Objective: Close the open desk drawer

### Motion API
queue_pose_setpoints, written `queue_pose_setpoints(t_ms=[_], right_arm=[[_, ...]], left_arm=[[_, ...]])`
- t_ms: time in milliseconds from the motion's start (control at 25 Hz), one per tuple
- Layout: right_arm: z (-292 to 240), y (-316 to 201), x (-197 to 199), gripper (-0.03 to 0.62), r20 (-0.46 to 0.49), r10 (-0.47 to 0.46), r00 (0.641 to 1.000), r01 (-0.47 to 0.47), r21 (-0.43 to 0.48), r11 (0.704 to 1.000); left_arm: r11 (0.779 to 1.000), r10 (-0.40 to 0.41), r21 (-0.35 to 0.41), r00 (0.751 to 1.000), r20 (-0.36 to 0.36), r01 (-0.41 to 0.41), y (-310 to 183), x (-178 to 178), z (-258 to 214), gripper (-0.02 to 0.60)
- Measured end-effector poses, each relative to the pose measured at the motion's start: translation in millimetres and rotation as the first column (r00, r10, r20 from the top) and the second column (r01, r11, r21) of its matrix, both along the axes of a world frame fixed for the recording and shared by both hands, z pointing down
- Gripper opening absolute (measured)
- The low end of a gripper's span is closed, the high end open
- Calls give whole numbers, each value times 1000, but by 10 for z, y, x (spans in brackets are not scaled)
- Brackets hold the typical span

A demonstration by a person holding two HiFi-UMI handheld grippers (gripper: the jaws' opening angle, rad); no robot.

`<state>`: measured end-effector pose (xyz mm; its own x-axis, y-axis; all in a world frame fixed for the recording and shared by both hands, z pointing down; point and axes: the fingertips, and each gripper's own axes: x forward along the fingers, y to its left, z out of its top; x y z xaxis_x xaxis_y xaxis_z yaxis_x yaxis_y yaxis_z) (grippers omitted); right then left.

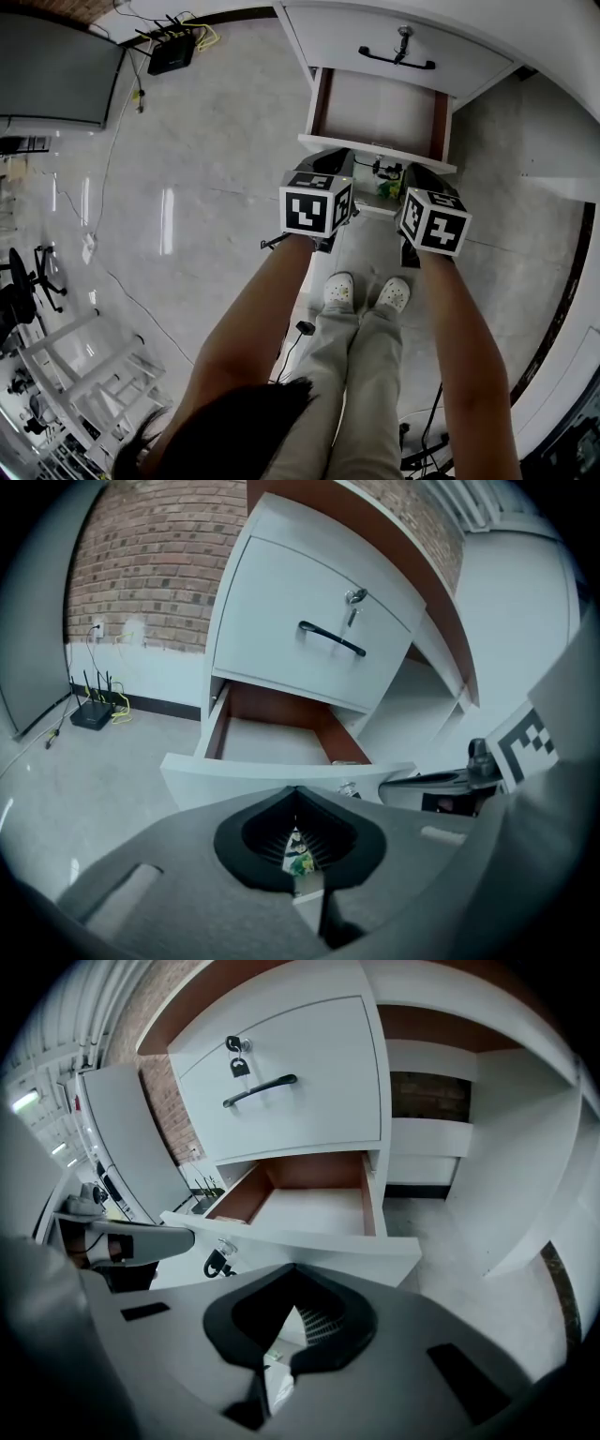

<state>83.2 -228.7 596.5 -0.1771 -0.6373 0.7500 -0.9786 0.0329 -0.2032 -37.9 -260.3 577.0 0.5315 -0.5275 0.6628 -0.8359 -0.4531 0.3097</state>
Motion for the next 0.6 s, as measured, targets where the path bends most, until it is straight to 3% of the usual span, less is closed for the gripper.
queue_pose_setpoints(t_ms=[600], right_arm=[[-10,-500,113,9,-39,14,999,-10,84,996]], left_arm=[[999,4,47,1000,4,-4,-494,130,-22,6]])
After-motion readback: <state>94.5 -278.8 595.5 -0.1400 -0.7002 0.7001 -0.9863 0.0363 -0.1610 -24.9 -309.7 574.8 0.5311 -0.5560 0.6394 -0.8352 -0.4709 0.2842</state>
